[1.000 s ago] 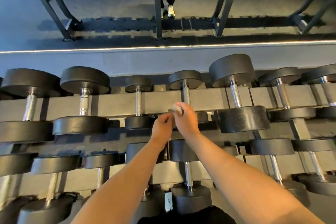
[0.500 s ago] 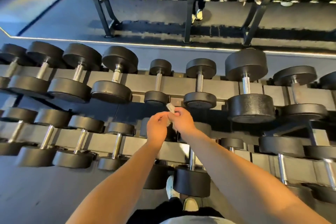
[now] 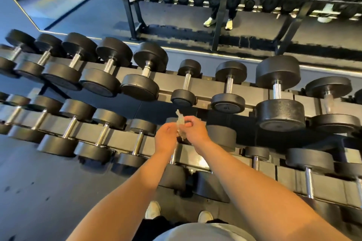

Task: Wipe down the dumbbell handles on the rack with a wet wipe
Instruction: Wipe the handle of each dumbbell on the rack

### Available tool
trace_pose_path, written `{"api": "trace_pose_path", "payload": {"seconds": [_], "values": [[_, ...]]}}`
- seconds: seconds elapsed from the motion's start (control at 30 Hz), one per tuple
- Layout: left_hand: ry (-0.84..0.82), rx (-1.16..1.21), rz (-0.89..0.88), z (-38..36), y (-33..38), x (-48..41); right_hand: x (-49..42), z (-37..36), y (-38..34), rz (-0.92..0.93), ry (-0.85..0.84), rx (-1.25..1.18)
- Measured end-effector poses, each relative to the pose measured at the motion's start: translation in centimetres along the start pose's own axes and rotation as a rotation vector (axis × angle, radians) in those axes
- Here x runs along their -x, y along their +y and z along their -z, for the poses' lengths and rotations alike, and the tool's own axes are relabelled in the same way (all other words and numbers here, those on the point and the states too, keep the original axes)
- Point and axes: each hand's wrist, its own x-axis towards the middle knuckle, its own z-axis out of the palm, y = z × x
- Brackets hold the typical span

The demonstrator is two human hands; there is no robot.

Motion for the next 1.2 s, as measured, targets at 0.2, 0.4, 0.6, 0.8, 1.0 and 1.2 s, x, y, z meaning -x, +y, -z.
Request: {"api": "trace_pose_path", "payload": {"seconds": [0.2, 0.4, 0.6, 0.8, 1.0, 1.2], "values": [[-0.102, -0.023, -0.08, 5.6, -1.2, -3.0, -1.0, -6.5, -2.0, 0.034, 0.178, -0.017], [-0.187, 0.106, 0.001, 10.9, -1.3, -6.8, -2.4, -12.3, -4.6, 0.042, 0.201, -0.149], [-0.163, 0.055, -0.036, 12.6, -0.4, -9.4, -4.2, -14.0, -5.4, 0.028, 0.303, -0.199], [-0.254, 0.034, -0.058, 11.2, 0.4, -11.9, -7.3, -12.7, -5.8, 0.049, 0.401, -0.176], [-0.247, -0.04, 0.014, 7.5, 1.8, -17.0, -13.0, -10.1, -4.9, 0.048, 0.543, -0.061], [-0.204, -0.04, 0.008, 2.1, 2.6, -23.2, -18.6, -6.0, -3.8, -0.021, 0.542, -0.057]]}}
